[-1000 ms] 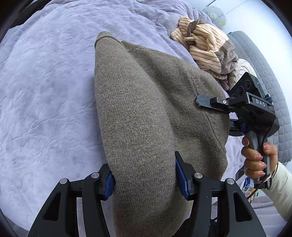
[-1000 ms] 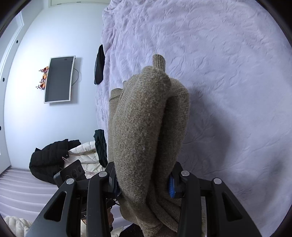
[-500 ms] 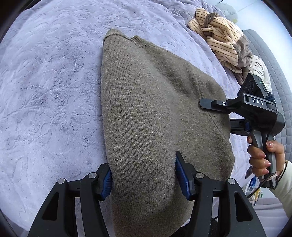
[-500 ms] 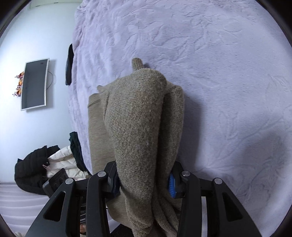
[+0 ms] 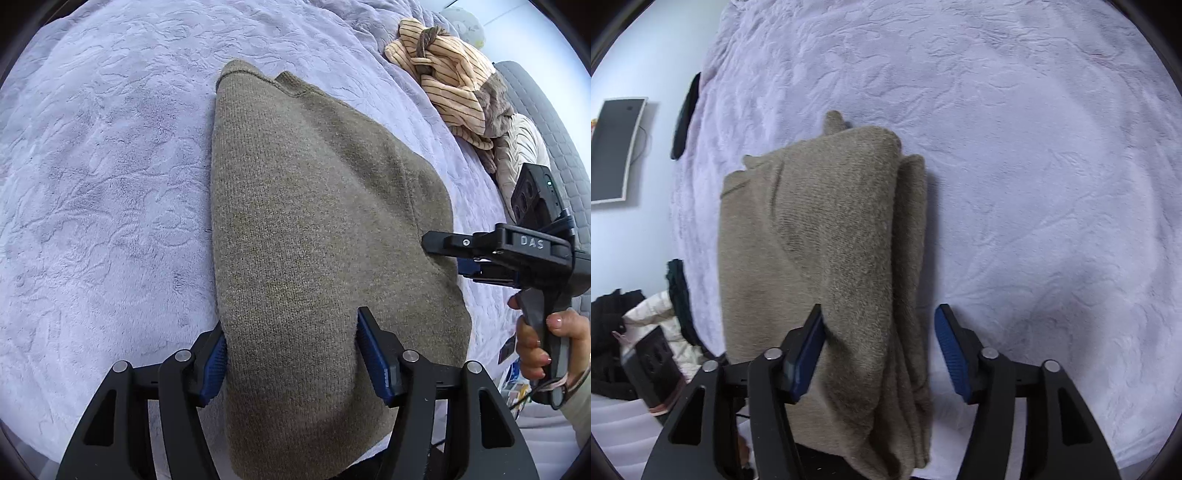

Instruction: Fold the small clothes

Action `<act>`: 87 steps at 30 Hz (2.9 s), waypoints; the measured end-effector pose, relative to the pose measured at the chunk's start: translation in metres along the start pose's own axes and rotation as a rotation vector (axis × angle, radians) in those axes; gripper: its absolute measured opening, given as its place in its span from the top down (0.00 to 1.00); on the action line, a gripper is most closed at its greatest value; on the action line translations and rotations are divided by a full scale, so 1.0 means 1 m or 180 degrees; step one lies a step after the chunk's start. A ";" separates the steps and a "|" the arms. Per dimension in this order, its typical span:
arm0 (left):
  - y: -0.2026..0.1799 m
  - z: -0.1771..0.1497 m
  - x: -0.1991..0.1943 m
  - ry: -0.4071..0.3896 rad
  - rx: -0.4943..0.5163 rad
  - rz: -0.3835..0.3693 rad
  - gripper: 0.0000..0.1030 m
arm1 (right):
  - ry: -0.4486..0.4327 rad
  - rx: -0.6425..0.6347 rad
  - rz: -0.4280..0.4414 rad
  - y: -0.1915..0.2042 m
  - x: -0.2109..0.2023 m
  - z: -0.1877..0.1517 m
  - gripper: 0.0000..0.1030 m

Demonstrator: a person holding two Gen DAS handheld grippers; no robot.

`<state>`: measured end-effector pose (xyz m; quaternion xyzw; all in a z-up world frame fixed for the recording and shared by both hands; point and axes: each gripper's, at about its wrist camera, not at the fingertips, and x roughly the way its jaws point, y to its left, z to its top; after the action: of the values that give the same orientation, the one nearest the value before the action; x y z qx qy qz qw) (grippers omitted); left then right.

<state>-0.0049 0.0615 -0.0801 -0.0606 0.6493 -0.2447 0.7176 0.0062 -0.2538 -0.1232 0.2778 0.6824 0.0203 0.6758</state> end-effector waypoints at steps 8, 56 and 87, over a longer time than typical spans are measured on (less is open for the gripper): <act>-0.001 -0.003 -0.003 0.0028 0.0020 0.0052 0.38 | -0.0159 -0.0375 -0.0544 0.010 0.005 -0.004 0.22; -0.023 -0.008 -0.076 -0.0110 0.0276 0.0879 0.06 | -0.0448 -0.0303 -0.0871 0.065 -0.066 -0.099 0.09; -0.053 -0.017 -0.098 -0.0146 0.0220 0.1297 0.06 | -0.0599 -0.0379 -0.1111 0.092 -0.088 -0.116 0.00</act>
<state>-0.0397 0.0611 0.0272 0.0911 0.6229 -0.1152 0.7684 -0.0760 -0.1709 0.0039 0.1155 0.6517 -0.0828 0.7451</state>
